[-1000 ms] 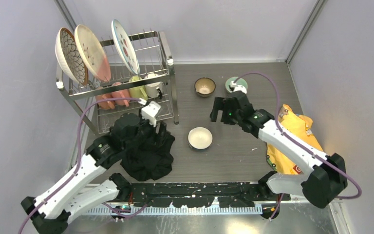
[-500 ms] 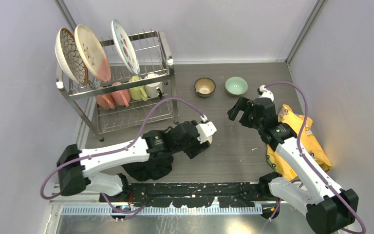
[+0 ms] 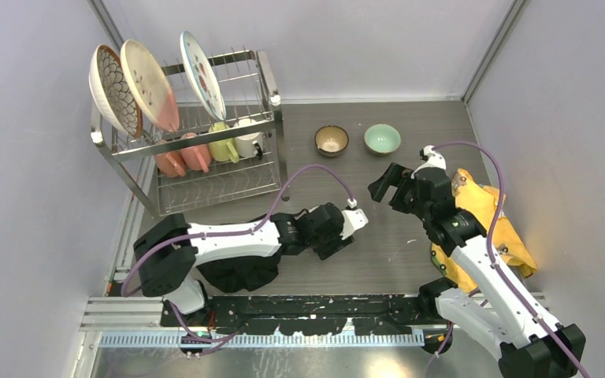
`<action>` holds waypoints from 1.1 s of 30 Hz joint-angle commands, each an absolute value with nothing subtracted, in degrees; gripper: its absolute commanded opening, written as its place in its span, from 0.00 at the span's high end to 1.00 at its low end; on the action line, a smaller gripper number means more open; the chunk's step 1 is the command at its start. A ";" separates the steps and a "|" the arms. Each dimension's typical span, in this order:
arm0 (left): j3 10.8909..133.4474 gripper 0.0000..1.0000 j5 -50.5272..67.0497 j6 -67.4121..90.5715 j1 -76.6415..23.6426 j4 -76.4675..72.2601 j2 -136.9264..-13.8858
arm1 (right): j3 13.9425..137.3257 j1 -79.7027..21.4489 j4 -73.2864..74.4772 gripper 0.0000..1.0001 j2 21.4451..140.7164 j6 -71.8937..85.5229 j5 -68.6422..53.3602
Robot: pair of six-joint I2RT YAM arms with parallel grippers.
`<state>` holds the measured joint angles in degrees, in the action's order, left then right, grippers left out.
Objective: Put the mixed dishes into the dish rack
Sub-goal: Pick up the bowl from the center of the board.
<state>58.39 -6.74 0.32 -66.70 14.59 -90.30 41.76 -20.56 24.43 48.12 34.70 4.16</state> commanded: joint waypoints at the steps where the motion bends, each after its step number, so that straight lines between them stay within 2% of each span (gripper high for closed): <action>1: 60.43 0.52 -5.64 -0.23 -66.92 9.53 -92.15 | 41.31 -20.48 22.94 0.00 45.98 34.78 4.62; 10: 59.37 0.66 -5.73 2.56 -66.92 7.93 -94.94 | 41.18 -20.47 23.37 0.00 45.11 34.22 4.94; 19: 58.78 1.00 -5.10 9.95 -66.93 10.48 -90.23 | 40.84 -20.47 22.96 0.00 44.57 34.05 4.59; 33: 56.93 1.00 -0.43 22.93 -62.80 11.73 -79.05 | 40.01 -20.43 22.11 0.00 44.42 34.20 3.95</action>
